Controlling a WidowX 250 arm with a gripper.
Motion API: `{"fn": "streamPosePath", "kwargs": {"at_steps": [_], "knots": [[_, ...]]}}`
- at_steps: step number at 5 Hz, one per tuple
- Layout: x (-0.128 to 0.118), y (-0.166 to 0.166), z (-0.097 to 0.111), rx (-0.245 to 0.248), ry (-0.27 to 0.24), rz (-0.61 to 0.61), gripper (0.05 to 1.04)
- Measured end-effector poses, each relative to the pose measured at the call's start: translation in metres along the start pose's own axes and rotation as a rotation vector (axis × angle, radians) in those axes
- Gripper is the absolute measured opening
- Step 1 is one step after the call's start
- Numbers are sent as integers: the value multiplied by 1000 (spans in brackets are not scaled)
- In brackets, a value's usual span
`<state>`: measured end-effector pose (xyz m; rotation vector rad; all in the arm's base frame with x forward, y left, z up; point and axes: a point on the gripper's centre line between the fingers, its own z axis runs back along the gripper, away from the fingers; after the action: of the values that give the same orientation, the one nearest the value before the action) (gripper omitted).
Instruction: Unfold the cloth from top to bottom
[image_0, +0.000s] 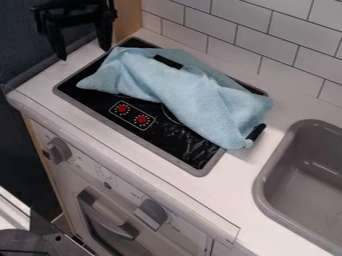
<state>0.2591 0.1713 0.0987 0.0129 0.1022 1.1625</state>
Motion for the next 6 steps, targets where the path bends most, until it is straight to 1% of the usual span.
{"fn": "streamPosePath", "kwargs": {"at_steps": [1,2,3,4,5,6], "knots": [[-4,-2,-11,20,31,0,1001],[-21,-27,-13,35,20,-30,1001],[-47,-60,-18,-1,5,-113,1001],[-58,-89,-27,26,3,-124,1001],[-56,-117,-25,30,-21,-46,1001],[-54,-134,-37,8,26,-2,1001]]}}
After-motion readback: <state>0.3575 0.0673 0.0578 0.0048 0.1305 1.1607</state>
